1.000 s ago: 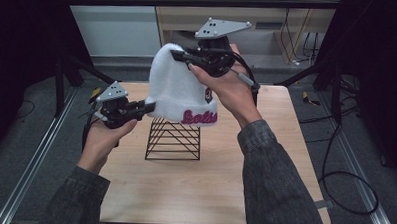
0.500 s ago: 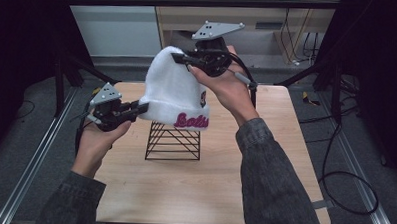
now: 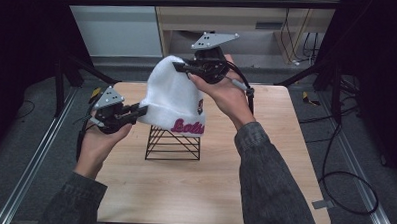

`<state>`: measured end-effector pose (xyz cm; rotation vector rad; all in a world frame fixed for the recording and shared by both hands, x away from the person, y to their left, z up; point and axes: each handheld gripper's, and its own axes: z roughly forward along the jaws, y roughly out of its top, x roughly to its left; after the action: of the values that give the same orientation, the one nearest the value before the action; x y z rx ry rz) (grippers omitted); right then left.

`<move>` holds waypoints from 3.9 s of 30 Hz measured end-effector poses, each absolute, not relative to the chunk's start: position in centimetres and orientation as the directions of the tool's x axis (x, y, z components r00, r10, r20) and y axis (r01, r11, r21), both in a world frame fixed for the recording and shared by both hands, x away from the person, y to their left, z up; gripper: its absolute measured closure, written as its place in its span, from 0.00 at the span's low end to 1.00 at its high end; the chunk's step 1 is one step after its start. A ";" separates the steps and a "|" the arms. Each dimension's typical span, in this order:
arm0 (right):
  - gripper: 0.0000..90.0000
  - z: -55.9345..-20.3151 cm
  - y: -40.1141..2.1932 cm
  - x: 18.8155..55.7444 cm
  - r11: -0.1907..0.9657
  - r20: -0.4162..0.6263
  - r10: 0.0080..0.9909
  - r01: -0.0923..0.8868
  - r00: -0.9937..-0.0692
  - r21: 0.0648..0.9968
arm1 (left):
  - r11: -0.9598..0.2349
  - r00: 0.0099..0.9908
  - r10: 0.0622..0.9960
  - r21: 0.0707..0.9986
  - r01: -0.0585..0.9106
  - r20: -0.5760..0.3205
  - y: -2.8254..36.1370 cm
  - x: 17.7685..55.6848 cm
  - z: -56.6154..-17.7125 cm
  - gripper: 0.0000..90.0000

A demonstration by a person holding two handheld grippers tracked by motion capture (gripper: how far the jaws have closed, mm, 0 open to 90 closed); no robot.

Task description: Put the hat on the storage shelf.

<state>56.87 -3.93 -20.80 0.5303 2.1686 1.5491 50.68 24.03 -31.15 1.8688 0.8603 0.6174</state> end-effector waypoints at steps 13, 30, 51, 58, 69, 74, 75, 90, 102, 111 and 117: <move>0.93 -22.4 -4.0 57.7 0.328 -0.114 0.534 0.081 -0.838 0.941 | -0.314 0.603 0.795 0.898 0.308 0.071 23.9 51.5 -32.9 0.85; 0.93 -23.4 -3.0 56.6 0.382 -0.151 0.506 0.064 -0.849 0.922 | -0.323 0.596 0.799 0.890 0.321 0.075 24.8 50.9 -34.6 0.86; 0.93 -24.6 -3.3 56.2 0.398 -0.139 0.498 0.084 -0.856 0.913 | -0.330 0.601 0.796 0.883 0.334 0.071 25.4 50.1 -35.7 0.86; 0.92 -24.8 -2.7 55.6 0.428 -0.151 0.475 0.078 -0.867 0.900 | -0.328 0.604 0.795 0.880 0.344 0.060 26.1 49.9 -36.6 0.87; 0.92 -26.0 -2.6 55.5 0.453 -0.140 0.462 0.096 -0.876 0.886 | -0.322 0.612 0.790 0.878 0.355 0.042 26.3 49.7 -38.0 0.91; 0.92 -26.0 -2.4 55.2 0.458 -0.142 0.451 0.092 -0.881 0.884 | -0.326 0.611 0.790 0.872 0.364 0.040 26.5 49.6 -38.3 0.92; 0.92 -26.1 -2.3 55.1 0.461 -0.142 0.448 0.093 -0.883 0.882 | -0.326 0.611 0.790 0.872 0.364 0.040 26.5 49.6 -38.3 0.92; 0.92 -28.3 -1.2 54.4 0.503 -0.132 0.428 0.114 -0.894 0.857 | -0.322 0.603 0.798 0.859 0.398 0.019 27.3 49.3 -40.8 0.92; 0.91 -29.8 -0.1 54.3 0.550 -0.127 0.420 0.140 -0.899 0.823 | -0.349 0.607 0.795 0.831 0.432 0.019 27.5 49.5 -43.0 0.93; 0.91 -30.7 0.7 54.3 0.574 -0.126 0.421 0.156 -0.898 0.804 | -0.353 0.601 0.799 0.815 0.460 0.007 27.7 49.5 -44.1 0.93; 0.91 -31.3 0.9 54.2 0.585 -0.121 0.413 0.161 -0.903 0.795 | -0.356 0.602 0.799 0.811 0.465 0.006 27.7 49.4 -44.6 0.93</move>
<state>54.20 0.85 -31.32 0.4707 2.5246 1.2230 49.42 27.75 -44.57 2.0114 0.9992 0.5182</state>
